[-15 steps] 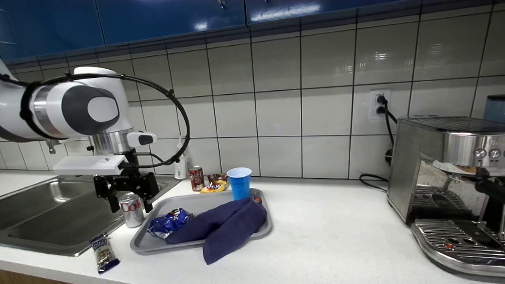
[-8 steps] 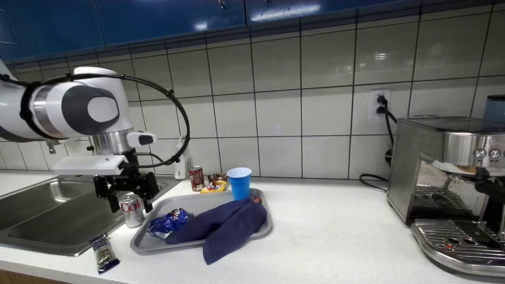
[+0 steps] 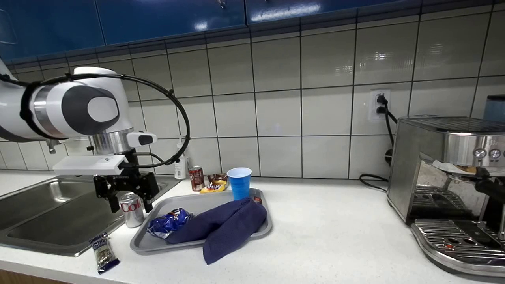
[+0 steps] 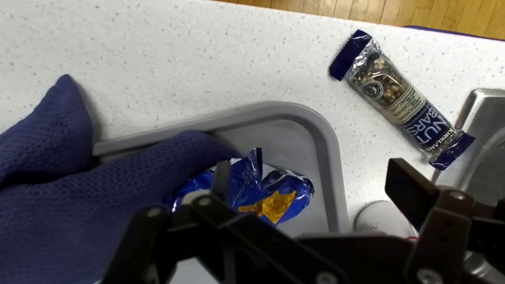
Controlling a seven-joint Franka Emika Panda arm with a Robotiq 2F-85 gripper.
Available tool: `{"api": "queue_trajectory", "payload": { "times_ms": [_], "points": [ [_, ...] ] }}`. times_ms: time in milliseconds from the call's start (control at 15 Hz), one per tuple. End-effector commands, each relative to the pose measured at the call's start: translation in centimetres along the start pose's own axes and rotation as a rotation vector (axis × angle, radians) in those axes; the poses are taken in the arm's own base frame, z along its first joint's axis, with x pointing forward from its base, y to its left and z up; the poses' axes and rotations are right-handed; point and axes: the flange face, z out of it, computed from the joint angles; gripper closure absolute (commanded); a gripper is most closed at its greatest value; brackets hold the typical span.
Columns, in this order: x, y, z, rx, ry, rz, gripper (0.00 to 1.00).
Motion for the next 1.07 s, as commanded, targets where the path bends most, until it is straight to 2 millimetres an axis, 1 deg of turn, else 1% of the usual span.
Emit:
{"api": "queue_trajectory", "payload": {
  "times_ms": [0, 200, 400, 600, 867, 1000],
  "points": [
    [0.0, 0.0, 0.0, 0.0, -0.001, 0.0, 0.0],
    [0.0, -0.6, -0.2, 0.001, 0.01, -0.014, 0.0],
    [-0.2, -1.8, -0.4, -0.004, 0.033, -0.061, 0.0],
    [-0.2, -3.6, -0.4, -0.007, 0.05, -0.124, 0.0],
    [-0.4, -6.3, 0.1, -0.012, 0.058, -0.213, 0.0],
    [-0.6, -7.3, 0.4, -0.015, 0.059, -0.26, 0.0]
  ]
}}
